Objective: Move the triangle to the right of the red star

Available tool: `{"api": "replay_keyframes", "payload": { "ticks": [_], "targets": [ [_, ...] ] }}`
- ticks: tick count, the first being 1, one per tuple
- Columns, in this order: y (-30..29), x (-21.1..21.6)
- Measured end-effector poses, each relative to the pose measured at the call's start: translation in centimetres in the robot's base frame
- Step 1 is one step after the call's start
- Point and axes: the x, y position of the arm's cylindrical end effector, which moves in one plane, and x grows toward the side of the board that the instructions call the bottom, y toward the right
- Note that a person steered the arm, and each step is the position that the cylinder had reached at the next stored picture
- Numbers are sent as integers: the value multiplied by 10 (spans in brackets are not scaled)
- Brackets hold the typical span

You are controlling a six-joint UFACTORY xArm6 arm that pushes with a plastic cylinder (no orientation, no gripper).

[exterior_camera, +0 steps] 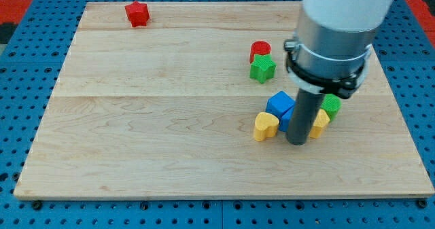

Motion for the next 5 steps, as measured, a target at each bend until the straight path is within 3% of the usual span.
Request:
{"api": "replay_keyframes", "payload": {
  "ticks": [2,3,4,5],
  "targets": [
    [46,-74],
    [49,-68],
    [19,-42],
    [-10,-45]
  ]
}}
